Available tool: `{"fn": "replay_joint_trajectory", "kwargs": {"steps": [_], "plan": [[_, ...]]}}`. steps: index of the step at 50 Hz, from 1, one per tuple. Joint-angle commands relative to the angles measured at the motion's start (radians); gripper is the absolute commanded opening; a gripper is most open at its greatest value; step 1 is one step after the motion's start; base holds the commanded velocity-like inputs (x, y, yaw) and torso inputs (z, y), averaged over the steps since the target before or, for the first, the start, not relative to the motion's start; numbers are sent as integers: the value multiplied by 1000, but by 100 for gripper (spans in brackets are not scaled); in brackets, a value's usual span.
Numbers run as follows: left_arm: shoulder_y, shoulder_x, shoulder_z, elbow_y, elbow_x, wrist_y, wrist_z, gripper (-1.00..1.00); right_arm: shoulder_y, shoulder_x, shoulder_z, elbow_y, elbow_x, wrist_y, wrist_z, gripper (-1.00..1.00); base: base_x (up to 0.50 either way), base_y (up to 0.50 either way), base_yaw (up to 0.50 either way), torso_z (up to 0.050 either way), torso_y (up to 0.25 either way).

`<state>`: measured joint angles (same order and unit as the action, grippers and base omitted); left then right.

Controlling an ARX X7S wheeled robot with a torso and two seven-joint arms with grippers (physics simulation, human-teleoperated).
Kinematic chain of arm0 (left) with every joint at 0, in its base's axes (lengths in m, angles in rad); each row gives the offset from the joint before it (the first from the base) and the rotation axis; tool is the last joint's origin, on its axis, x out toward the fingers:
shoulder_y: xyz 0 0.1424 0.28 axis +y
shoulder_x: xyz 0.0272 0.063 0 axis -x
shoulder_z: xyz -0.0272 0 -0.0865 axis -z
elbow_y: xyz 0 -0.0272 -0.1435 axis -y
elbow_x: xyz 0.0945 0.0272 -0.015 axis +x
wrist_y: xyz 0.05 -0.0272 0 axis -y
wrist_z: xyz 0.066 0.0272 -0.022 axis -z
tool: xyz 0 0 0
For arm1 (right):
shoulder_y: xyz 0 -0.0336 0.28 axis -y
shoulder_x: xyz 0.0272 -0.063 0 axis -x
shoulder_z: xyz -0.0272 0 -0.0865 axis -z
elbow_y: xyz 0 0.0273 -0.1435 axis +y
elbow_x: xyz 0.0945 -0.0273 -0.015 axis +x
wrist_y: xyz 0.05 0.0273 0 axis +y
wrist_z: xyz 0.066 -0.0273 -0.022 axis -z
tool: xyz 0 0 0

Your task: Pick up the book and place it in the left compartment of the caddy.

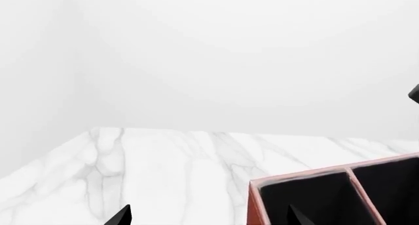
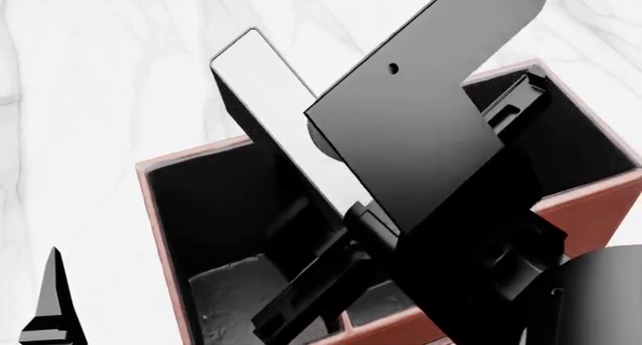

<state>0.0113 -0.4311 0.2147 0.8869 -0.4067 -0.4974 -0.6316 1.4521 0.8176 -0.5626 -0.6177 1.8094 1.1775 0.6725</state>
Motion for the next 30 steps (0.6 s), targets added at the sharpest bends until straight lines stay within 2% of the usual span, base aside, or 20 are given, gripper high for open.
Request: {"fn": "replay_joint_trajectory", "kwargs": {"steps": [1, 30], "plan": [[-5, 13, -3, -27, 16, 59, 60, 100, -42, -3, 53, -6, -24, -55, 66, -100, 0, 0, 0, 0, 0], [-2, 4, 0, -22, 7, 64, 49, 100, -179, 4, 56, -64, -8, -177, 236, -100, 0, 0, 0, 0, 1]]}}
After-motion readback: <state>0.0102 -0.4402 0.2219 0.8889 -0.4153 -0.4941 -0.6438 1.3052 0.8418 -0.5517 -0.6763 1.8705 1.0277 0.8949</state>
